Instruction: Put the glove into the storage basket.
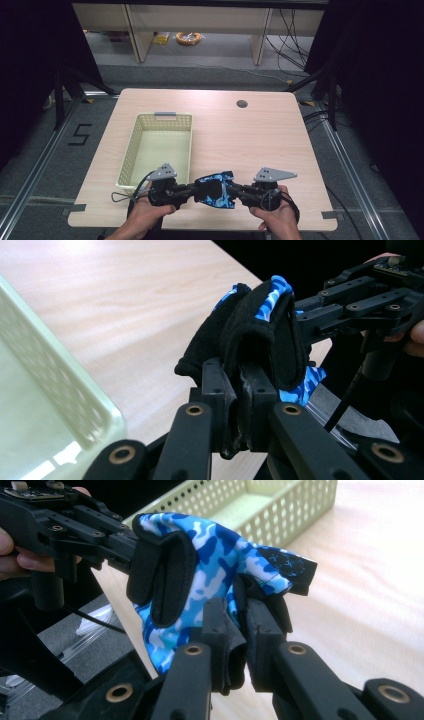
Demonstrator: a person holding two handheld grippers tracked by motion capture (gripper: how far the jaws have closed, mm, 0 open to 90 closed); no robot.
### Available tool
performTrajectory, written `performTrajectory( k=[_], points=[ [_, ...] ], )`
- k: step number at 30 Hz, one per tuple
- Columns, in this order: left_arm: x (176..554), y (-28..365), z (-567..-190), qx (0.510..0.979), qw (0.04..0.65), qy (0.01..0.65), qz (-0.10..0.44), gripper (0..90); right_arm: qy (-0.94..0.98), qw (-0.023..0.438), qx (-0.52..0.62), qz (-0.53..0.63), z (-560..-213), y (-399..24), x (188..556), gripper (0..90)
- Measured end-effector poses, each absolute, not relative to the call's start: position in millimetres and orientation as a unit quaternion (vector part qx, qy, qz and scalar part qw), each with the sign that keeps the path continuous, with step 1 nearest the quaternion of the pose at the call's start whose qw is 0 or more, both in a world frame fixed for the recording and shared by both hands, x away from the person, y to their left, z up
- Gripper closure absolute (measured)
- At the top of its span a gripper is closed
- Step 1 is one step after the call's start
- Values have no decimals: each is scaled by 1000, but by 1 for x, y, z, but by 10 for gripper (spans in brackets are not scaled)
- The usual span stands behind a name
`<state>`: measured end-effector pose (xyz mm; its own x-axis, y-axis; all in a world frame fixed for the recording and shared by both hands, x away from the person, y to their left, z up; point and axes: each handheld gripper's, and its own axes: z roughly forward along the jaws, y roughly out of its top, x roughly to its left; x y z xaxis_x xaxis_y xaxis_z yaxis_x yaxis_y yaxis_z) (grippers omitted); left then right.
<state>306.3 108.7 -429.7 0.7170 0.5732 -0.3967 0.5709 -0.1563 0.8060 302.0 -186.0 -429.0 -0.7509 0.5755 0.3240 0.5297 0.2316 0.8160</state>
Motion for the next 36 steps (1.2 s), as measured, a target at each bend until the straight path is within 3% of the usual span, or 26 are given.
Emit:
performTrajectory(
  k=[18,36],
  points=[
    [345,179,-397,751,514,415,14,825,810,30,311,495,-387,-115,349,818],
    [357,235,-411,737,493,463,23,825,833,9,295,469,-400,-47,378,818]
  ],
)
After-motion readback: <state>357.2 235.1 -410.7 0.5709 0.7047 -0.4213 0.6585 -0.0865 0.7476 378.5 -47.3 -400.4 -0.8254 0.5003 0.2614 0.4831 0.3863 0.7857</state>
